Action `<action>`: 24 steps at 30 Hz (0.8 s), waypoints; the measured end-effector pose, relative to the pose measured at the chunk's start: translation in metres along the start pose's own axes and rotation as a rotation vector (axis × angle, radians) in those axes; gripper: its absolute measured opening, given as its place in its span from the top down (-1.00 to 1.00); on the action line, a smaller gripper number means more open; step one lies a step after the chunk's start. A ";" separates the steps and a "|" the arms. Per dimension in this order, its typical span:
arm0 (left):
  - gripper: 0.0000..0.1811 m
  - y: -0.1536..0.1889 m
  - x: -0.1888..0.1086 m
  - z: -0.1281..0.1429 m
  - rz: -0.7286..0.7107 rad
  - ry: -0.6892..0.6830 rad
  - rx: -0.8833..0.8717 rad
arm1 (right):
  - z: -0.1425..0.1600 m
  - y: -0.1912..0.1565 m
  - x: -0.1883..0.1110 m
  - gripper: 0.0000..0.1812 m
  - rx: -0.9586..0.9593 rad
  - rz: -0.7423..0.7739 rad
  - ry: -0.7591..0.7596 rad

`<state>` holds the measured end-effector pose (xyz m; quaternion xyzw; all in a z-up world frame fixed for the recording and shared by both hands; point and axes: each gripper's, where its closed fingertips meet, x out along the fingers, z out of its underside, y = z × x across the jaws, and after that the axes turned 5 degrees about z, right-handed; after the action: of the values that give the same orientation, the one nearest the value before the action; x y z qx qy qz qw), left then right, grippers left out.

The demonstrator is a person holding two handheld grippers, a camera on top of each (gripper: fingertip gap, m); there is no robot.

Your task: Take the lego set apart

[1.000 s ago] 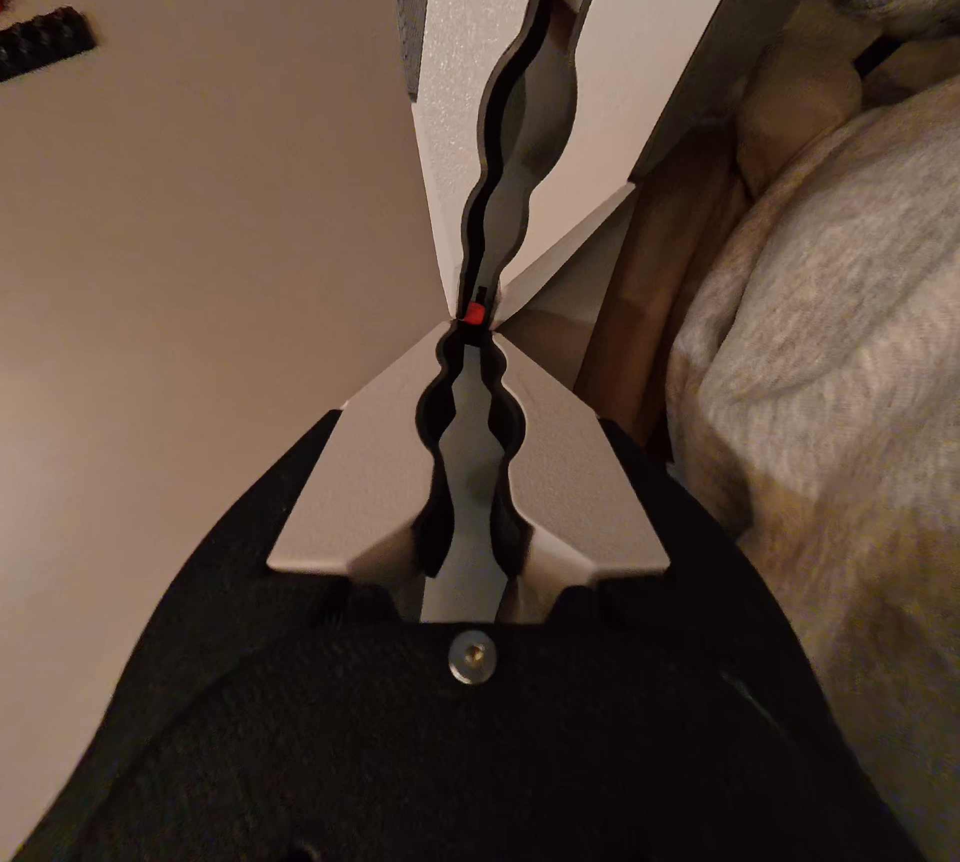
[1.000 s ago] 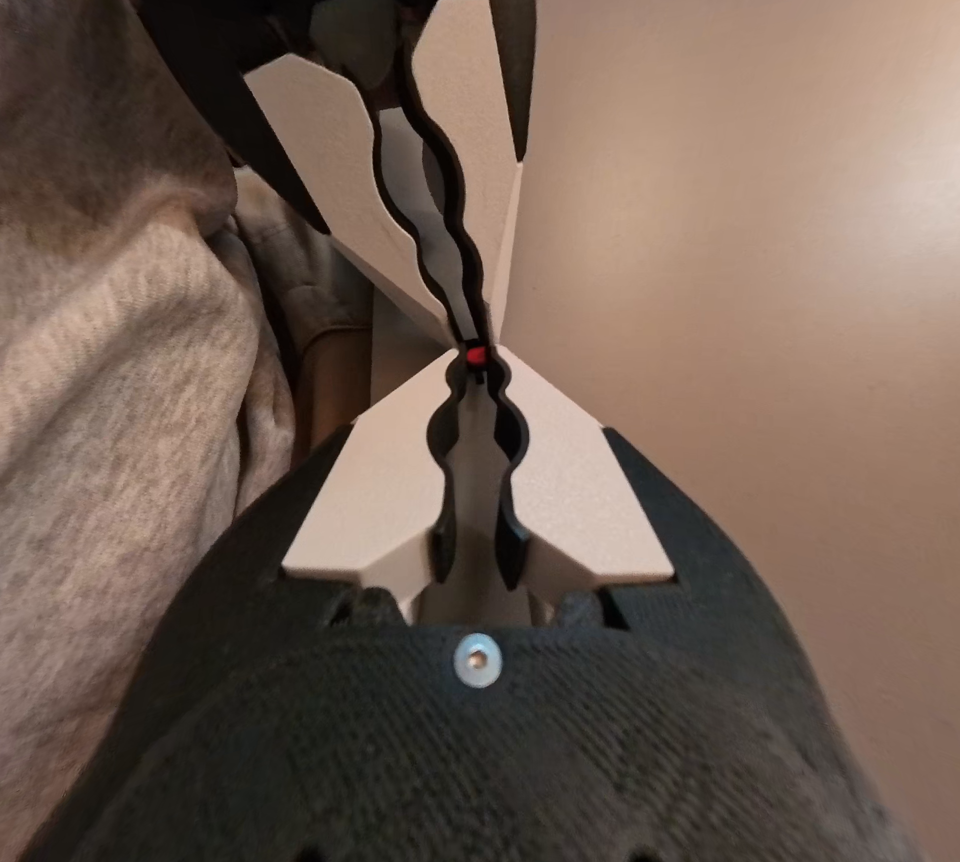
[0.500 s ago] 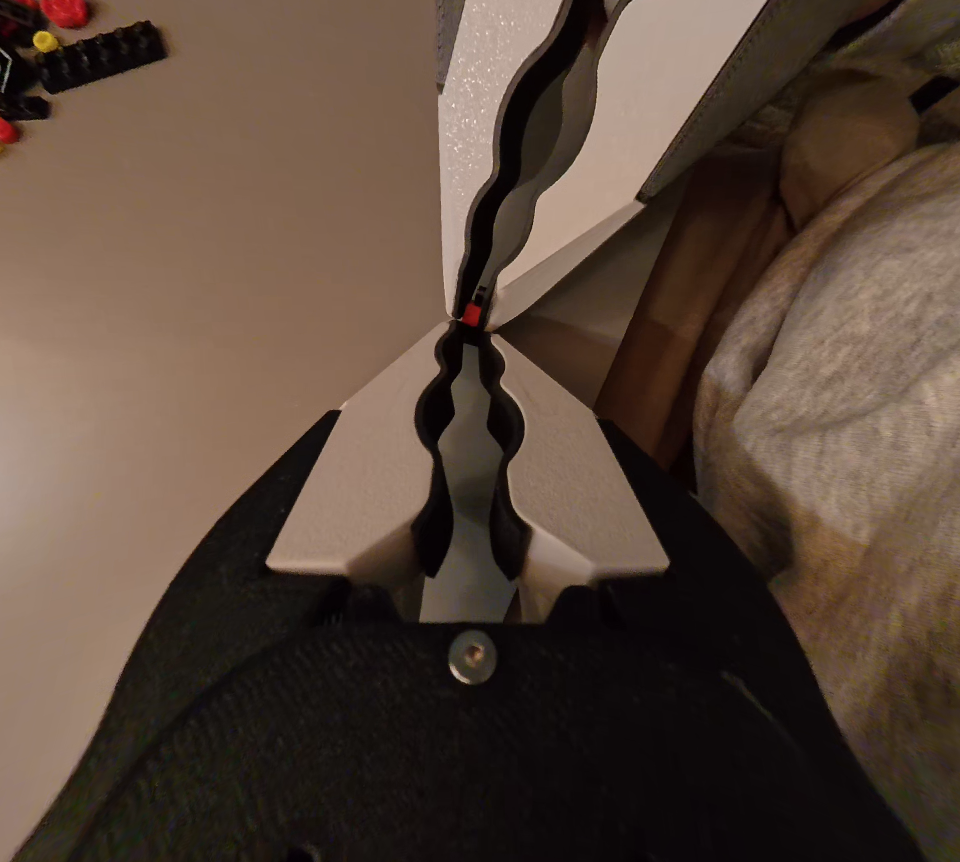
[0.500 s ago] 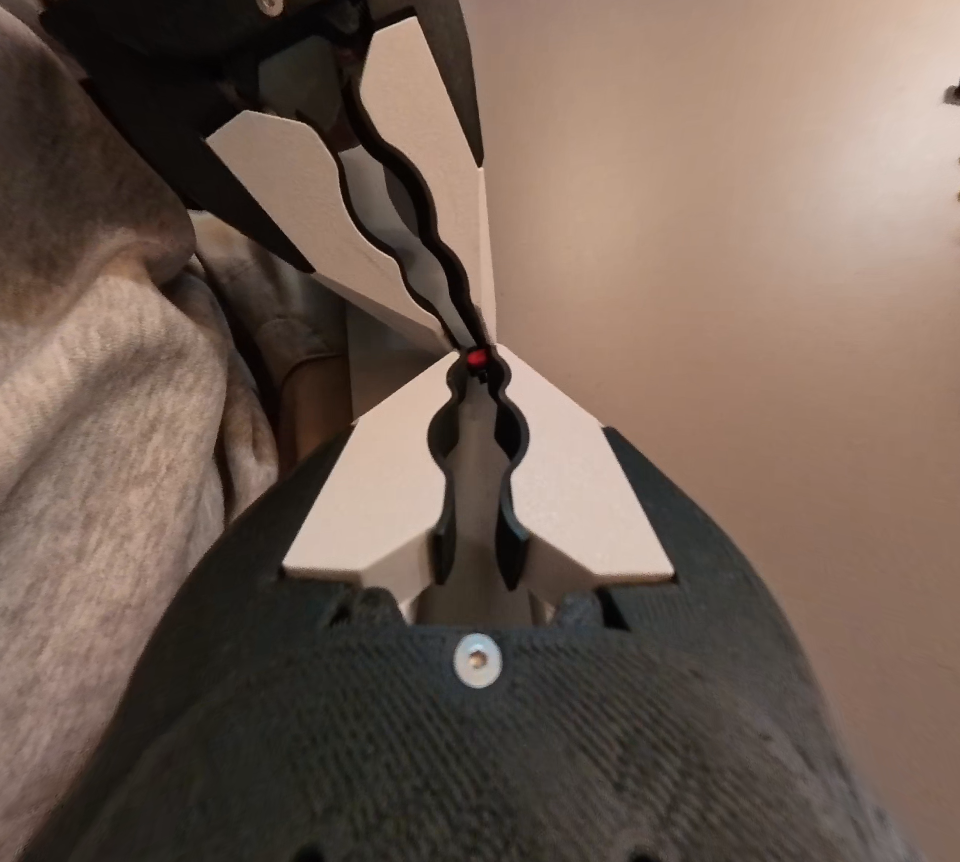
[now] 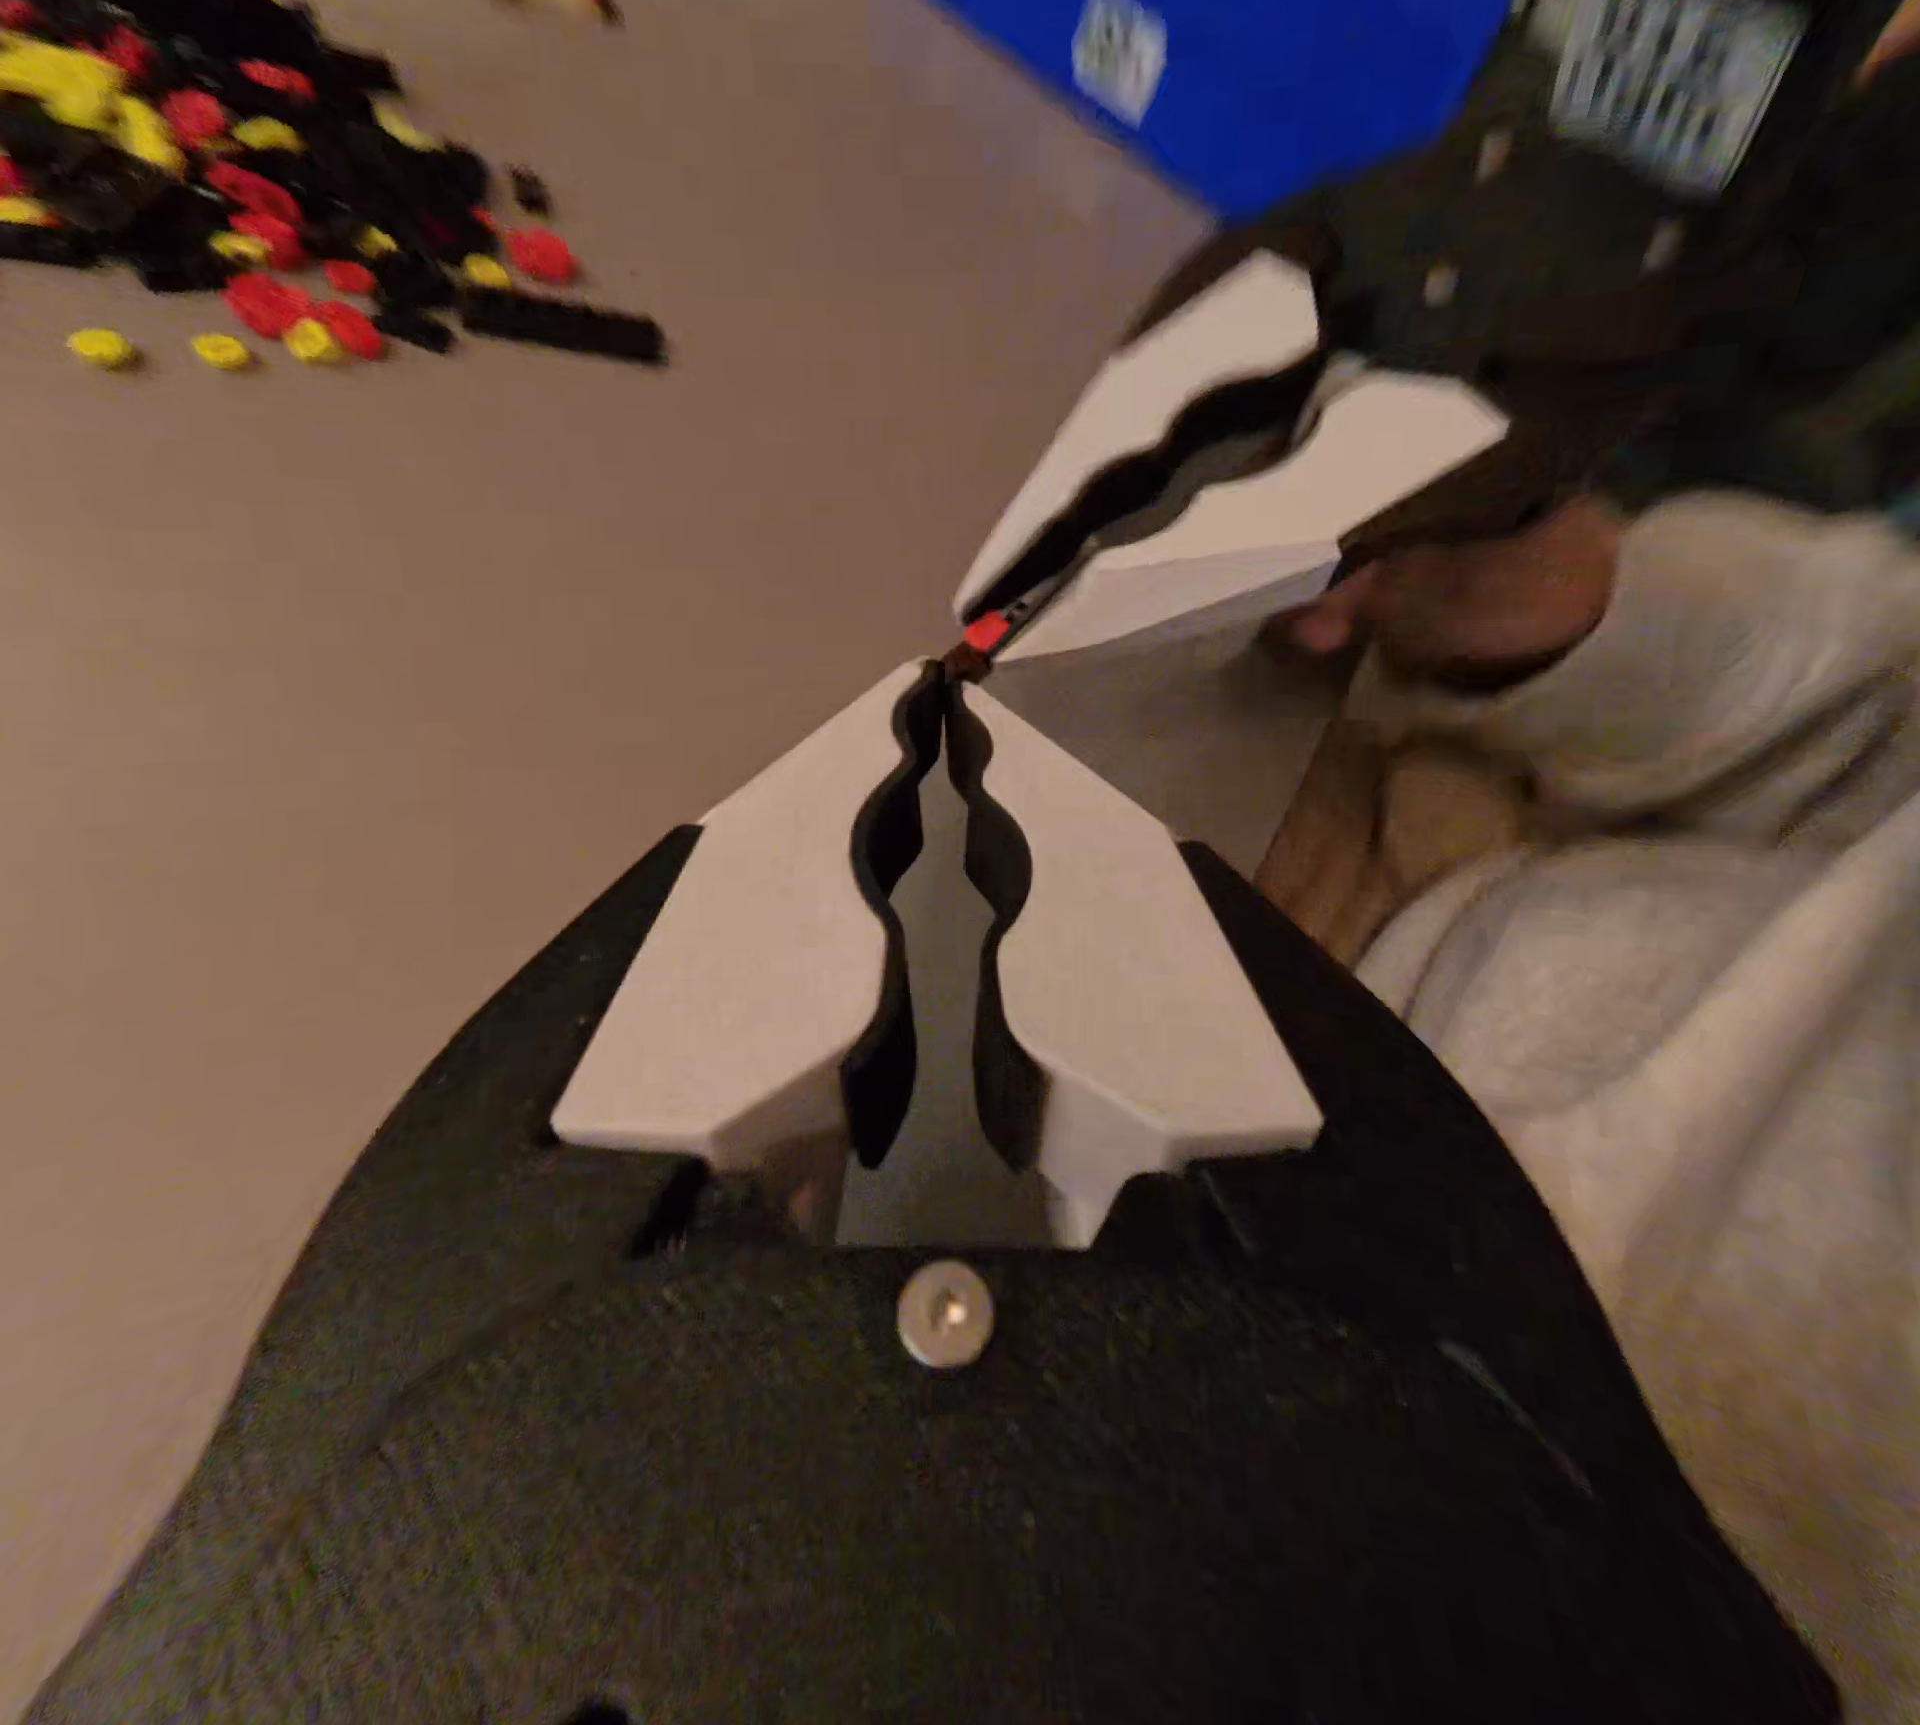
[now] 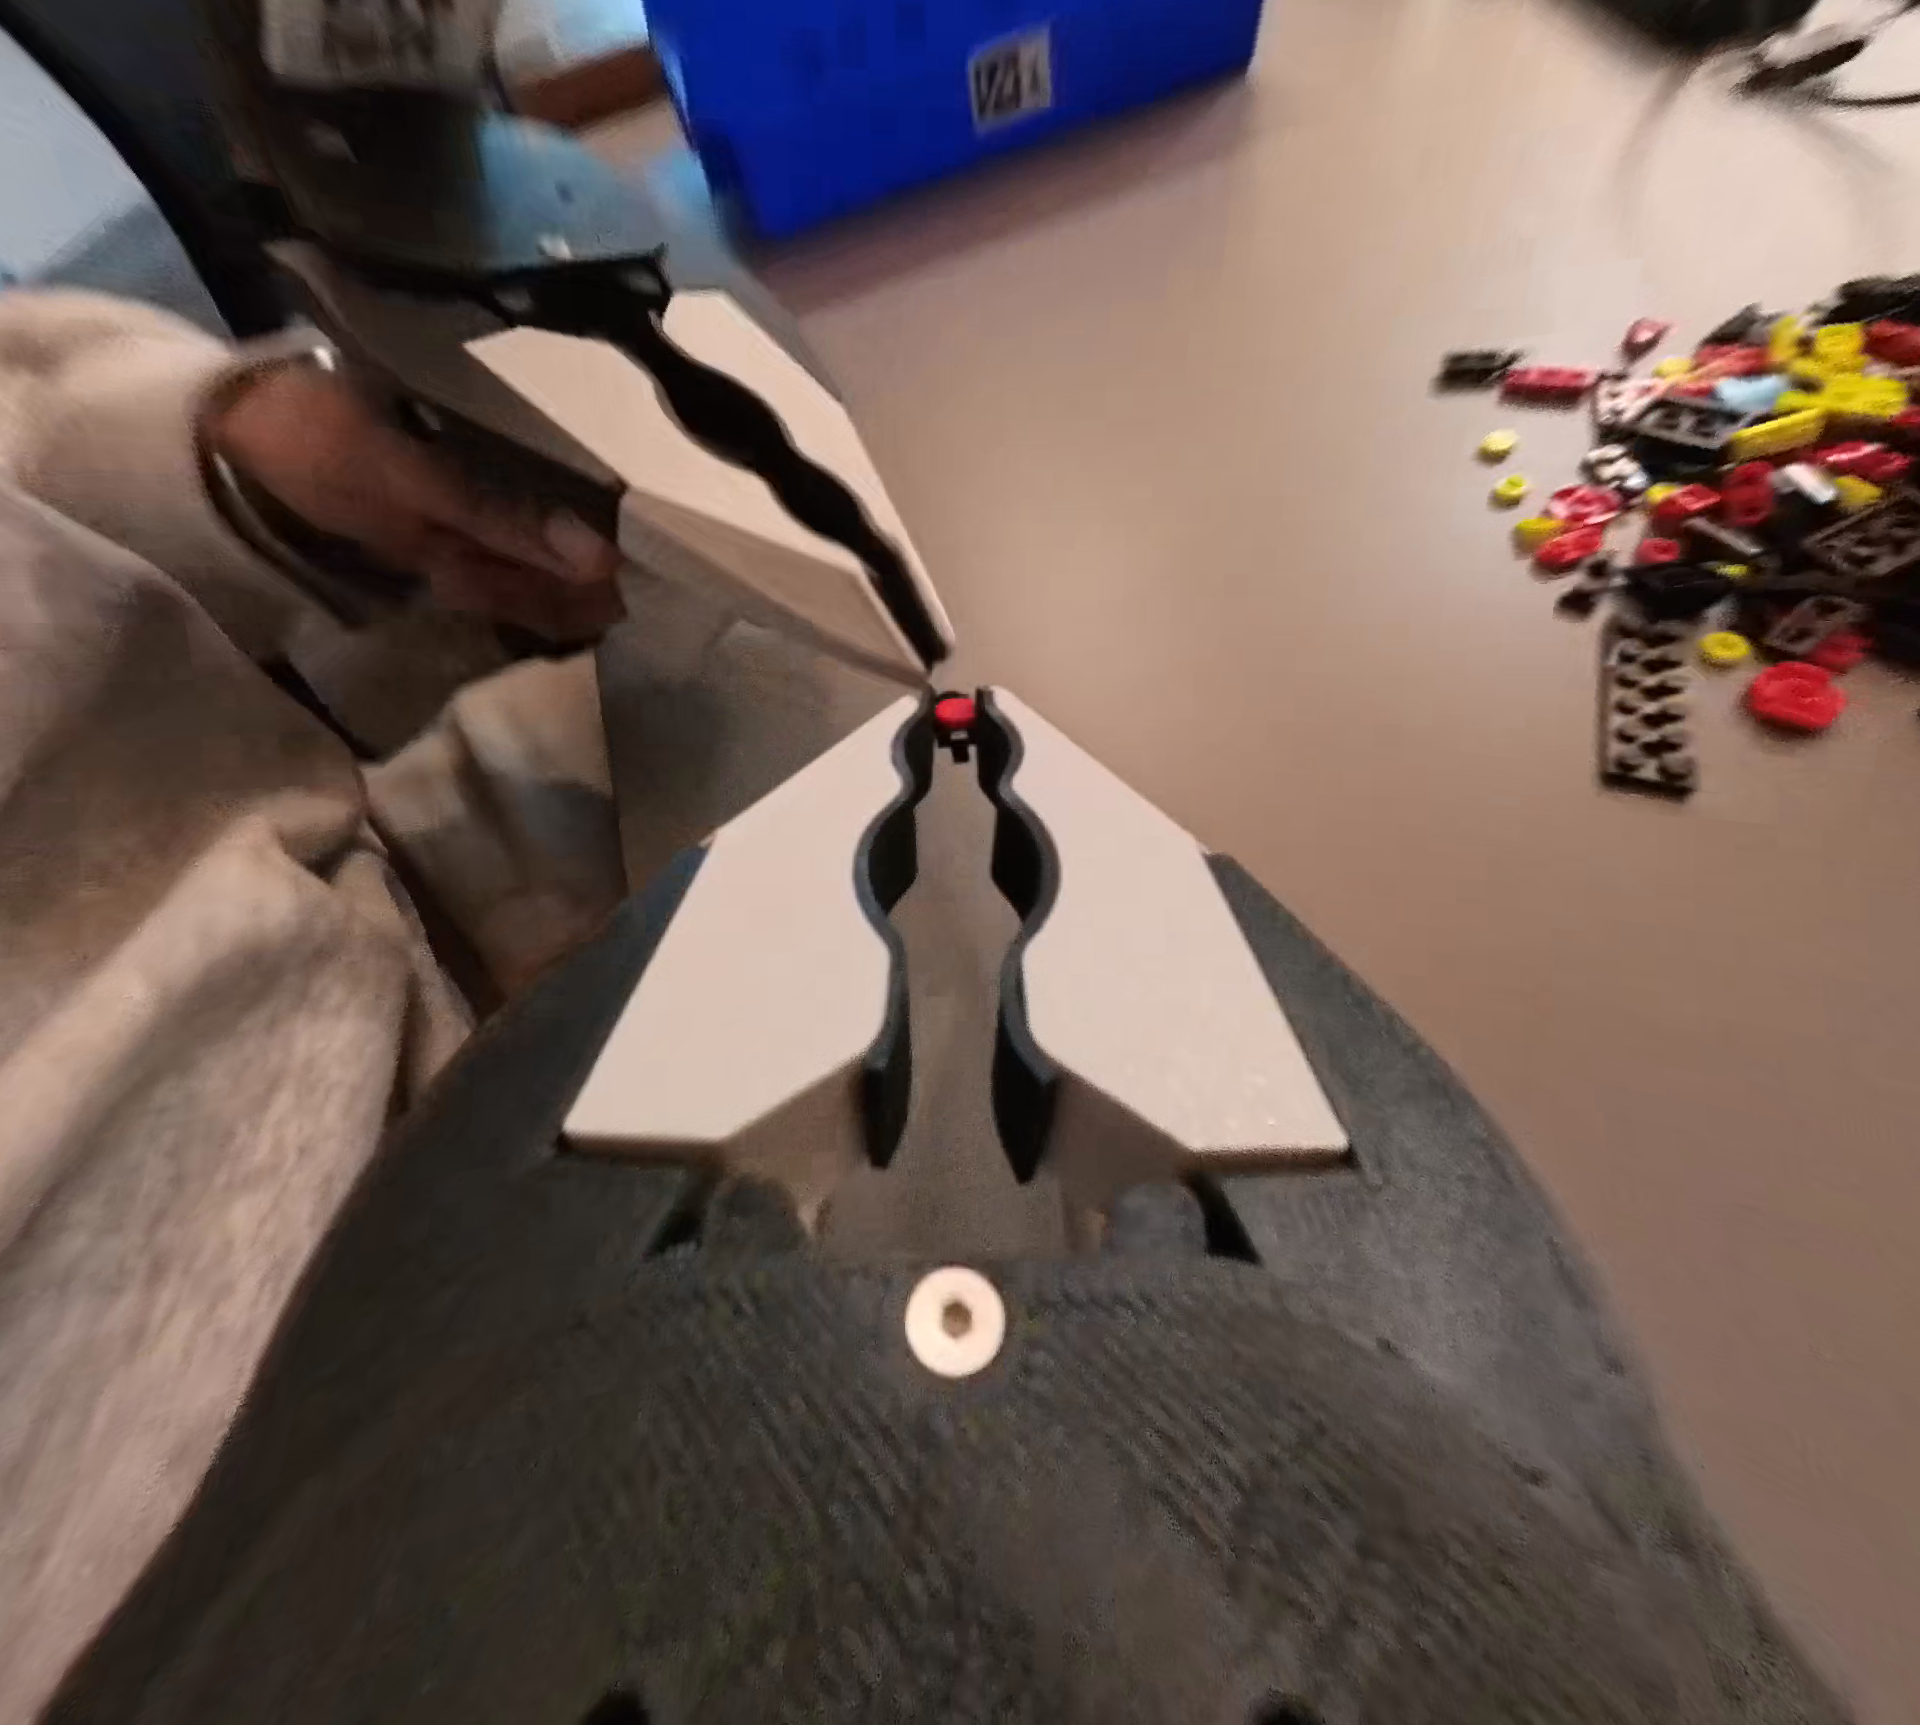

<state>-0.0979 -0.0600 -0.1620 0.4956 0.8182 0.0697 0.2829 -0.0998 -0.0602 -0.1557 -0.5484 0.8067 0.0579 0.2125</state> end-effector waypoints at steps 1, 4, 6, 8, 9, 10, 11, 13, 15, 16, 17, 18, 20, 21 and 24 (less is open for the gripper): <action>0.96 -0.002 -0.005 -0.010 0.021 0.085 -0.072 | -0.007 0.003 -0.005 0.95 0.023 -0.012 0.049; 0.92 0.001 -0.014 -0.024 0.199 0.240 -0.331 | -0.018 0.001 -0.014 0.95 0.005 -0.038 0.148; 0.79 0.008 -0.018 -0.030 0.359 0.310 -0.520 | -0.022 -0.006 -0.017 0.95 -0.074 -0.040 0.184; 0.69 0.014 -0.021 -0.032 0.477 0.327 -0.640 | -0.025 -0.016 -0.018 0.95 -0.147 -0.051 0.199; 0.66 0.016 -0.020 -0.029 0.492 0.306 -0.656 | -0.027 -0.019 -0.019 0.95 -0.179 -0.045 0.211; 0.66 0.018 -0.019 -0.025 0.488 0.276 -0.644 | -0.030 -0.022 -0.021 0.95 -0.209 -0.041 0.227; 0.65 0.021 -0.018 -0.021 0.483 0.247 -0.626 | -0.034 -0.026 -0.023 0.95 -0.234 -0.048 0.244; 0.67 0.030 -0.022 -0.023 0.534 0.228 -0.629 | -0.038 -0.032 -0.027 0.95 -0.273 -0.055 0.265; 0.80 0.039 -0.029 -0.029 0.614 0.240 -0.647 | -0.039 -0.036 -0.028 0.95 -0.300 -0.068 0.270; 0.84 0.042 -0.029 -0.029 0.632 0.225 -0.650 | -0.039 -0.037 -0.029 0.94 -0.311 -0.072 0.269; 0.88 0.045 -0.028 -0.027 0.637 0.202 -0.640 | -0.038 -0.039 -0.029 0.95 -0.320 -0.080 0.272; 0.87 0.047 -0.027 -0.025 0.640 0.190 -0.632 | -0.038 -0.040 -0.030 0.94 -0.326 -0.084 0.274; 0.93 0.049 -0.026 -0.027 0.658 0.196 -0.645 | -0.036 -0.039 -0.030 0.95 -0.338 -0.083 0.276; 0.94 0.049 -0.025 -0.027 0.658 0.194 -0.651 | -0.035 -0.038 -0.030 0.94 -0.346 -0.078 0.271; 0.95 0.045 -0.021 -0.025 0.615 0.186 -0.635 | -0.029 -0.033 -0.027 0.94 -0.378 -0.045 0.229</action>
<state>-0.0691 -0.0514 -0.1148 0.5961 0.5931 0.4422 0.3121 -0.0693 -0.0593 -0.1137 -0.5994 0.7878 0.1408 0.0141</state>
